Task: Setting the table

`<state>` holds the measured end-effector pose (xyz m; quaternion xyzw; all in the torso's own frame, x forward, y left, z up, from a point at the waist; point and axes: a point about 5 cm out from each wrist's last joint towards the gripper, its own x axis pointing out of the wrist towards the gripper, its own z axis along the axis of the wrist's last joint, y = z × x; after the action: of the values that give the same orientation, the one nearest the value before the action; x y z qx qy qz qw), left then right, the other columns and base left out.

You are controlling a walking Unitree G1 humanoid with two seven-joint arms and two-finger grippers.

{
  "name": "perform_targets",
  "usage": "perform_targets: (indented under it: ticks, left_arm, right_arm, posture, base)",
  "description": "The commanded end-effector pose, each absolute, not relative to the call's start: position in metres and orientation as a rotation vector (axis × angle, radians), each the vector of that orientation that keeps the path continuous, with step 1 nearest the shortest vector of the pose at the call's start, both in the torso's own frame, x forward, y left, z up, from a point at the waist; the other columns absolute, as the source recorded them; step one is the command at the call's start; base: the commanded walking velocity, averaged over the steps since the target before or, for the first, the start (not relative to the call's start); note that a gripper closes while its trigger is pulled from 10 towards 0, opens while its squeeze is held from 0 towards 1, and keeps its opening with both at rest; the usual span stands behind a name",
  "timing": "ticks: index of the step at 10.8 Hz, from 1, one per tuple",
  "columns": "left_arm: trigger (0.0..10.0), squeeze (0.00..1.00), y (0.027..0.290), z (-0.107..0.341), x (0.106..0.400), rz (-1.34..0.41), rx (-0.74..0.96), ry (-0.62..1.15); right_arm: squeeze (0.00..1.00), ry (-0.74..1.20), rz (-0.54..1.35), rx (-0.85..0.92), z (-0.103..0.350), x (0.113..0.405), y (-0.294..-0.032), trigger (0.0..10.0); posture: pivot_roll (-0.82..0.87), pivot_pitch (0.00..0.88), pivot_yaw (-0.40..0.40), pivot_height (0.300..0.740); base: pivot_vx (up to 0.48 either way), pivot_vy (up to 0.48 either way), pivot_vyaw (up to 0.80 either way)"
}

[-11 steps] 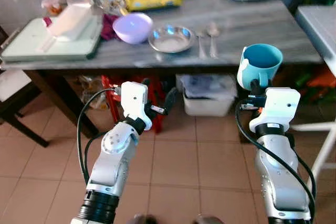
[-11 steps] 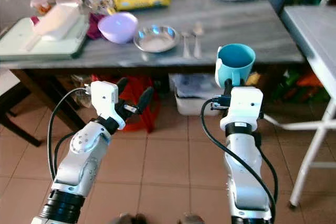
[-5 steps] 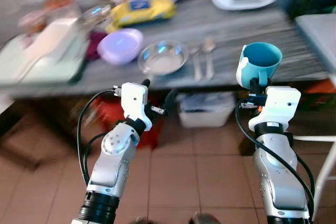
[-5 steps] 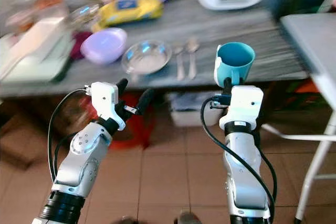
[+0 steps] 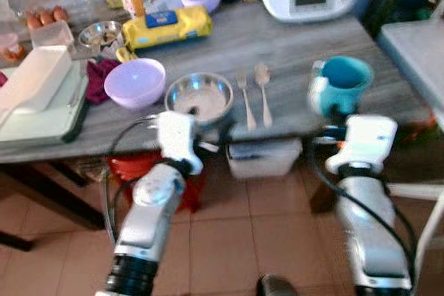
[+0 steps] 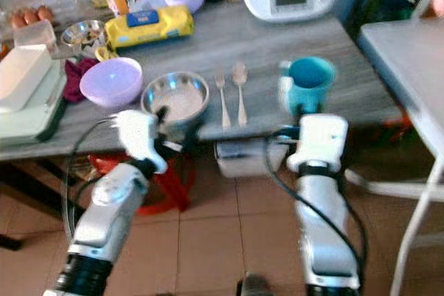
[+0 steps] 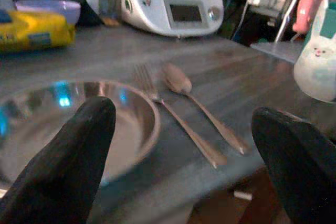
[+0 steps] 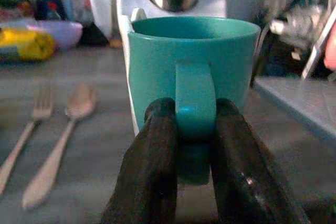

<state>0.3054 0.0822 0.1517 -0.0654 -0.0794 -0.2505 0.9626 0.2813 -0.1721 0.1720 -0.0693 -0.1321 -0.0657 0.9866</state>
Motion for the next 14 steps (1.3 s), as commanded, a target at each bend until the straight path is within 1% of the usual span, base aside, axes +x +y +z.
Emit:
perform_targets:
  ticks: [1, 4, 5, 8, 11, 13, 14]
  left_arm:
    - [10.0, 0.00, 0.094, 0.150, 0.305, -0.474, -0.113, -0.156]
    - [10.0, 0.00, 0.095, 0.157, 0.303, -0.475, -0.097, -0.201]
    - [10.0, 0.00, 0.092, 0.162, 0.302, -0.488, -0.096, -0.219]
    - [10.0, 0.00, 0.090, 0.177, 0.296, -0.539, -0.095, -0.286]
    - [10.0, 0.00, 0.104, 0.179, 0.281, -0.595, -0.103, -0.296]
    - [10.0, 0.00, 0.112, 0.177, 0.269, -0.729, -0.096, -0.256]
    - [10.0, 0.00, 0.113, 0.175, 0.267, -0.770, -0.087, -0.243]
  right_arm:
    - [0.00, -0.293, -0.097, -0.126, 0.177, 0.281, -0.161, 10.0]
    - [0.00, -0.294, -0.095, -0.129, 0.177, 0.282, -0.162, 10.0]
    - [0.00, -0.295, -0.097, -0.129, 0.177, 0.282, -0.162, 10.0]
    - [0.00, -0.304, -0.101, -0.138, 0.178, 0.281, -0.162, 10.0]
    - [0.00, -0.309, -0.099, -0.143, 0.180, 0.281, -0.163, 10.0]
    - [0.00, -0.315, -0.102, -0.151, 0.184, 0.282, -0.168, 10.0]
    - [0.00, -0.312, -0.082, -0.142, 0.185, 0.283, -0.170, 10.0]
  posture:
    - [-0.17, 0.152, 0.068, 0.740]
    - [-0.17, 0.151, 0.066, 0.740]
    - [-0.17, 0.151, 0.066, 0.740]
    - [-0.17, 0.153, 0.068, 0.740]
    - [-0.16, 0.159, 0.065, 0.740]
    - [-0.16, 0.161, 0.064, 0.740]
    - [-0.16, 0.162, 0.064, 0.740]
  base:
    - [0.375, 0.000, 0.78]
    - [0.350, 0.000, 0.76]
    - [0.341, 0.000, 0.41]
    - [0.000, 0.000, 0.00]
    - [0.000, 0.000, 0.00]
    - [0.000, 0.000, 0.00]
    - [0.000, 0.000, 0.00]
